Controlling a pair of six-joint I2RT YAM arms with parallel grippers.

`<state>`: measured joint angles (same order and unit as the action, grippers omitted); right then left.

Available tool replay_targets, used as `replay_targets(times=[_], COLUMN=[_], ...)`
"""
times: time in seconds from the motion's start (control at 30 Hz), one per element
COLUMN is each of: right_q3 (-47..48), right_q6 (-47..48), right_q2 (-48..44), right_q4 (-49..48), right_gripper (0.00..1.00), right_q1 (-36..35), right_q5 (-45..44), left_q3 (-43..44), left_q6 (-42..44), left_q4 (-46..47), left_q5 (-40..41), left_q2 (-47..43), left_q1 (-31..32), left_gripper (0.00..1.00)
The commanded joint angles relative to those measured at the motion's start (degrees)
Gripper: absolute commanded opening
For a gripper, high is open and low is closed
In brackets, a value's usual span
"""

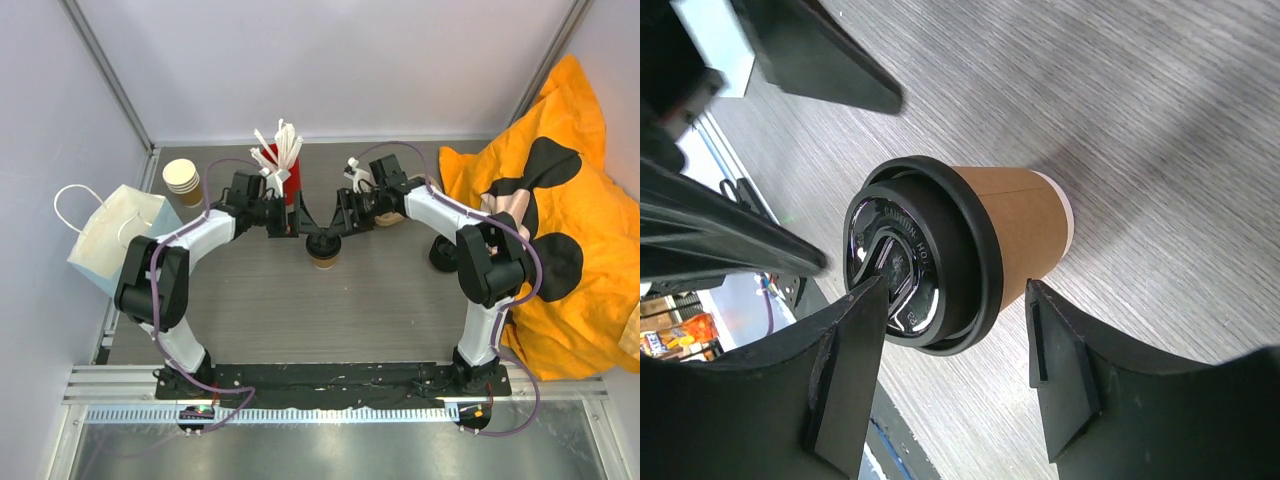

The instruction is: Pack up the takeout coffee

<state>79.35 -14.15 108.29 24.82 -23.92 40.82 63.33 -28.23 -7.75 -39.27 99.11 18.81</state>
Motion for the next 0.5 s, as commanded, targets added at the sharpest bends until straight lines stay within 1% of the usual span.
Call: replay_targets(times=[0.0, 0.13, 0.33, 0.47], right_q3=[-0.60, -0.51, -0.60, -0.86], right_q6=[-0.79, -0.79, -0.53, -0.26], right_q2=[-2.47, -2.12, -1.77, -1.59], right_q4=[-2.05, -1.97, -1.97, -1.88], right_gripper=[0.63, 0.63, 0.64, 0.63], right_q1=[-0.95, -1.83, -2.80, -3.15], right_q5=[-1.44, -2.76, -3.90, -4.52], left_q3=[-1.80, -1.98, -3.03, -3.39], left_q6=[3.79, 6.42, 7.57, 7.05], left_q4=[-2.27, -4.46, -4.82, -4.21], left_q5=[1.30, 1.82, 2.35, 2.00], left_q2=[-4.80, -5.42, -4.89, -2.70], left_q1=[-2.72, -5.09, -5.27, -5.27], left_gripper=[1.00, 1.00, 1.00, 0.98])
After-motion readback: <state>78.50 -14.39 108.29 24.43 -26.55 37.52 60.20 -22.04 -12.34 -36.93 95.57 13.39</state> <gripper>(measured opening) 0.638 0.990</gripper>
